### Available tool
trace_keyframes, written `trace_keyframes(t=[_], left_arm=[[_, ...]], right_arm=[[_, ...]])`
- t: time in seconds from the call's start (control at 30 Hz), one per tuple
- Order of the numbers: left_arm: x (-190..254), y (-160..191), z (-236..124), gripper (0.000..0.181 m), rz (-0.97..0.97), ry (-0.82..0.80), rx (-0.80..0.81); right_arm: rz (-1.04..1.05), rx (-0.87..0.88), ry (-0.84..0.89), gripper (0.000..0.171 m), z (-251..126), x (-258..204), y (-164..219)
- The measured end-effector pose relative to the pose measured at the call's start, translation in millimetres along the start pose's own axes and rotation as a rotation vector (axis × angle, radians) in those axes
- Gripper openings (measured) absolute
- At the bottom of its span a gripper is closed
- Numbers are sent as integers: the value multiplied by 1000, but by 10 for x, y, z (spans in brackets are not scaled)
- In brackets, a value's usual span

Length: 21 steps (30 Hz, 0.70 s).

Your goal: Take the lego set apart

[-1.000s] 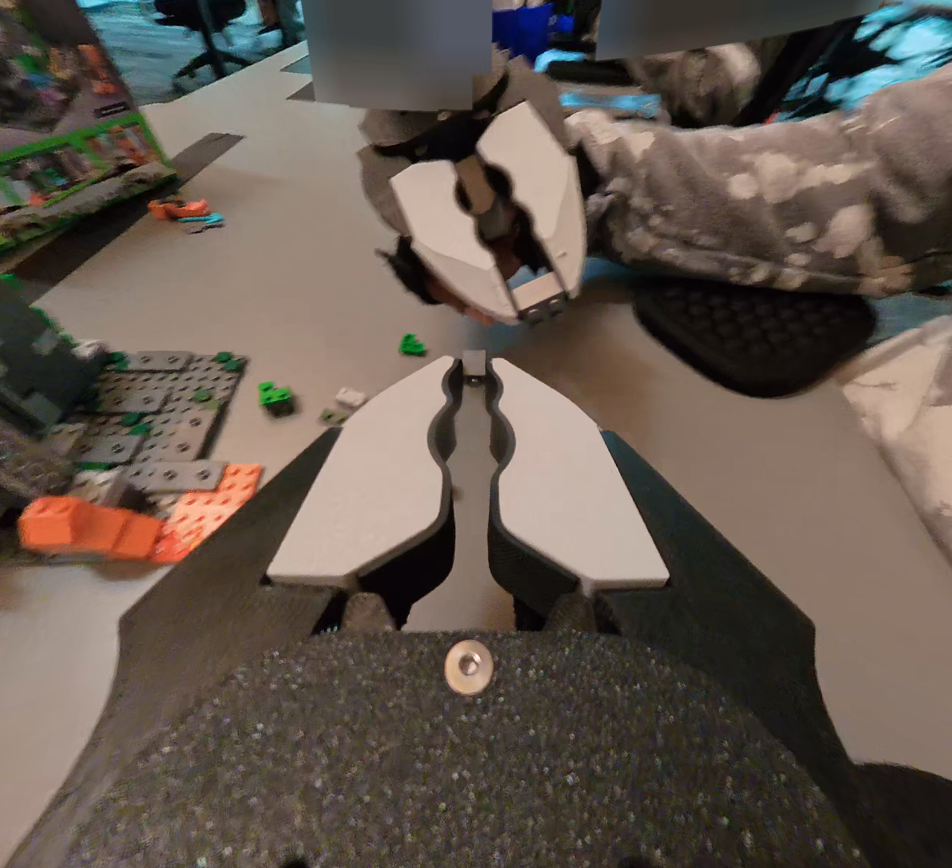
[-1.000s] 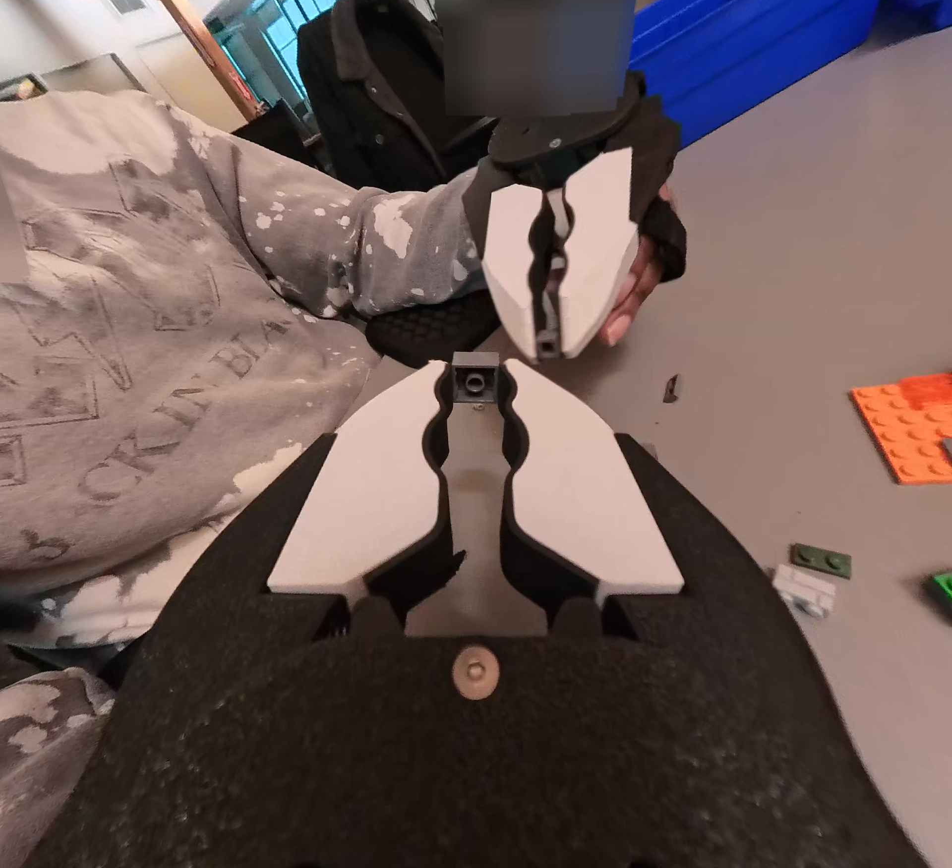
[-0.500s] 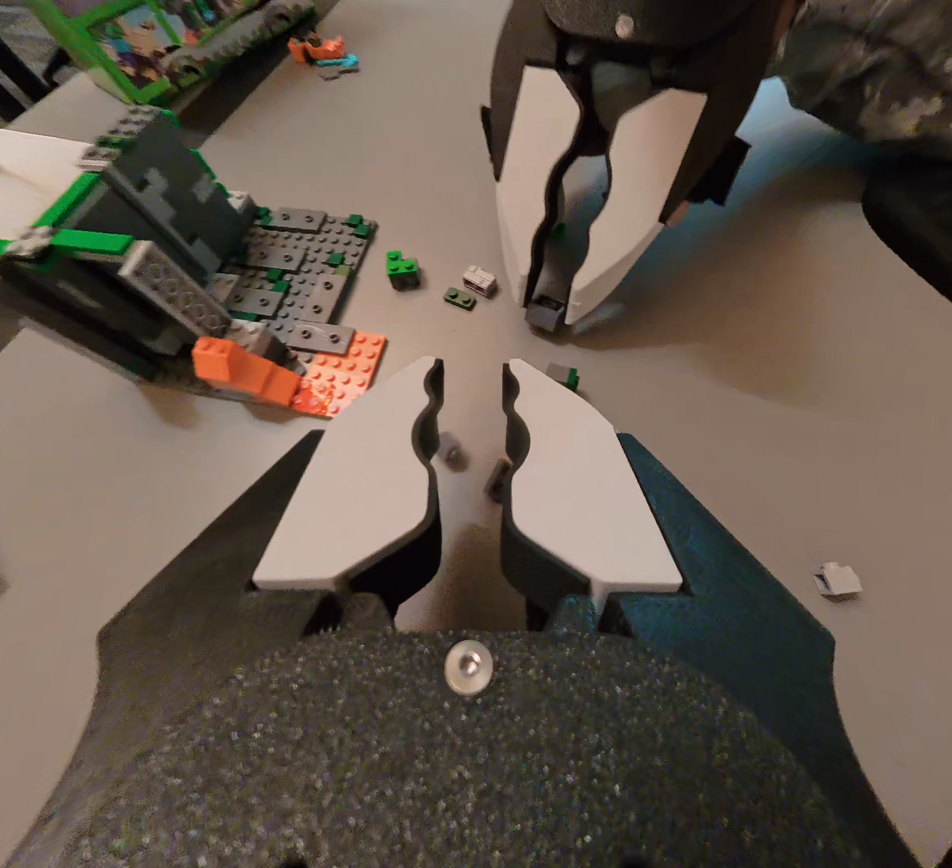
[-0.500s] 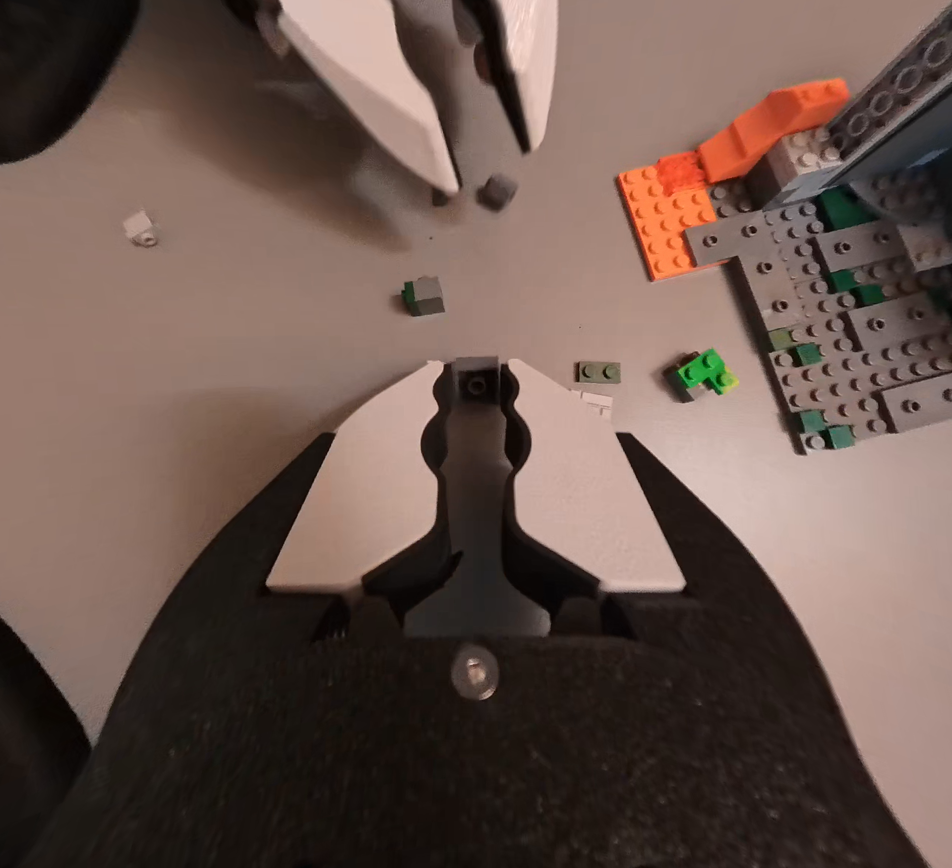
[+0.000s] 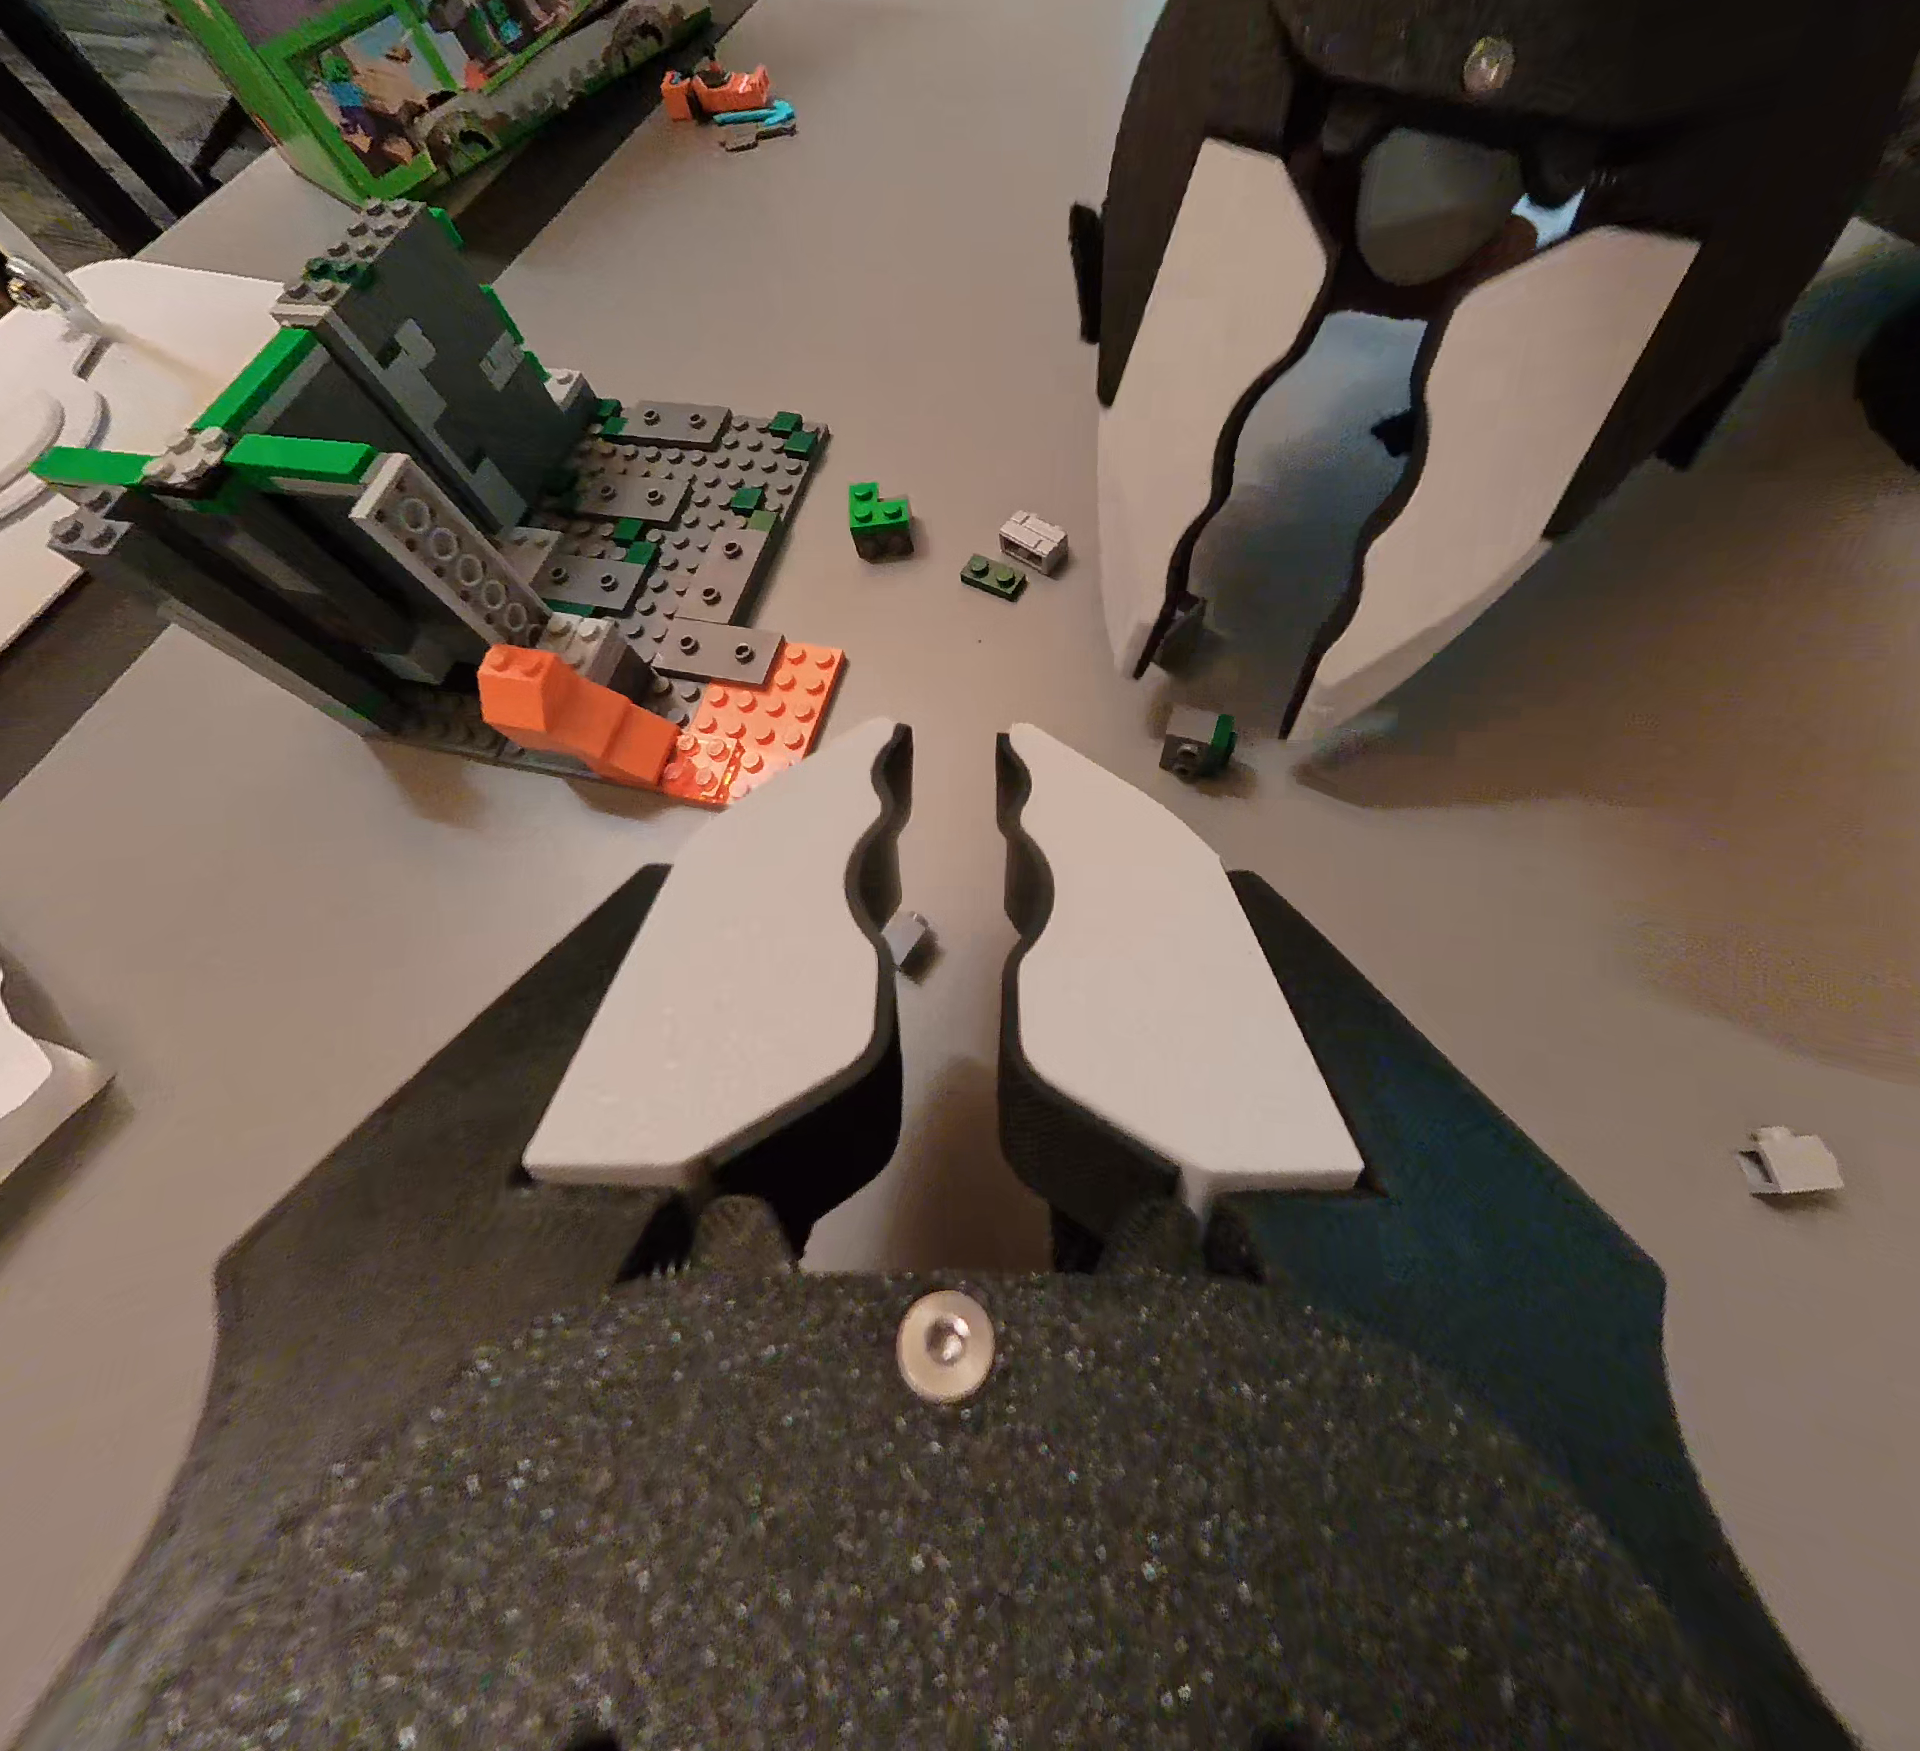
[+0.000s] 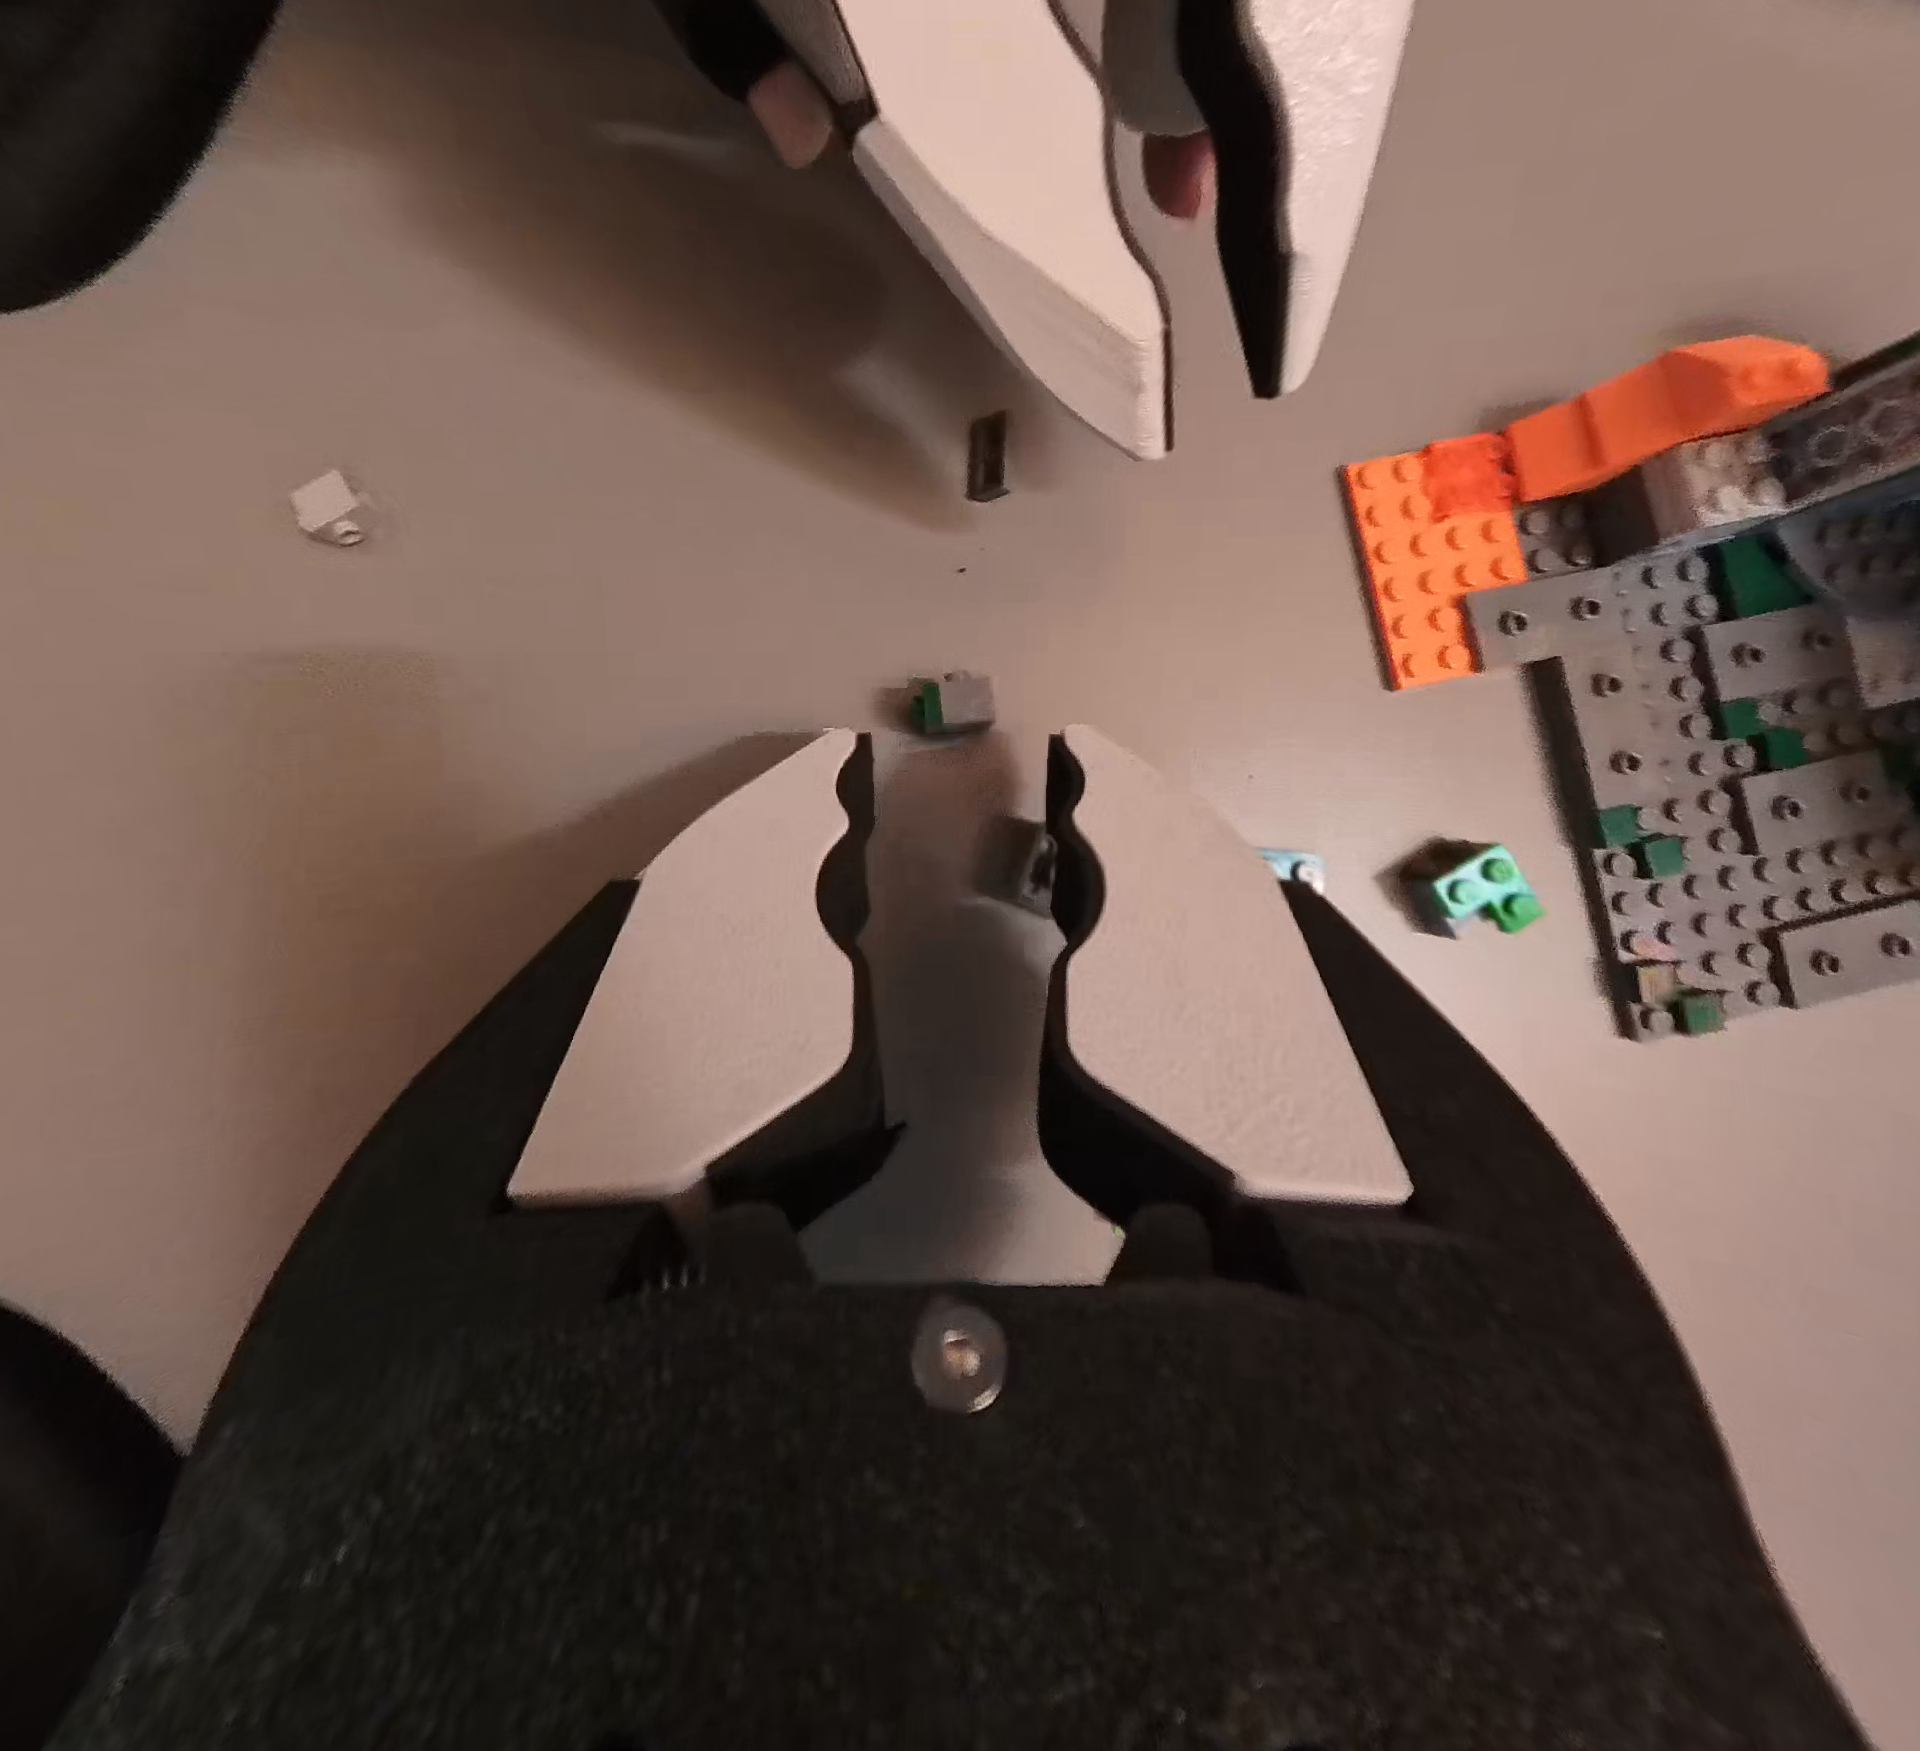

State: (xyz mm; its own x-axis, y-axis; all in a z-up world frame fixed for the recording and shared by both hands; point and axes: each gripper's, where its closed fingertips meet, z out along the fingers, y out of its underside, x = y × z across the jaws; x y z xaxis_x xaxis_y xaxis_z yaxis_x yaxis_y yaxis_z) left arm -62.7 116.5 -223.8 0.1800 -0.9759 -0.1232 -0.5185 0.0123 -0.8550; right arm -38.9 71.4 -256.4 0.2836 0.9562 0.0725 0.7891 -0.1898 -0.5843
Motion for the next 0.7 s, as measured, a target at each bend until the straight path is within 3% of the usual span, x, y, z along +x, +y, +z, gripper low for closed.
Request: trace_keyframes(t=[0.1,0.17,0.43,0.7], left_arm=[[43,4,-6,14,6,25,-2],[143,5,-11,14,13,85,1],[473,130,121,16,75,222,-72],[535,215,246,17,151,193,-141]], right_arm=[[2,-35,14,28,106,3,21],[-26,-13,3,15,110,-22,-5],[-85,93,-26,17,-9,-69,-93],[-60,-3,-68,17,-92,-119,86]])
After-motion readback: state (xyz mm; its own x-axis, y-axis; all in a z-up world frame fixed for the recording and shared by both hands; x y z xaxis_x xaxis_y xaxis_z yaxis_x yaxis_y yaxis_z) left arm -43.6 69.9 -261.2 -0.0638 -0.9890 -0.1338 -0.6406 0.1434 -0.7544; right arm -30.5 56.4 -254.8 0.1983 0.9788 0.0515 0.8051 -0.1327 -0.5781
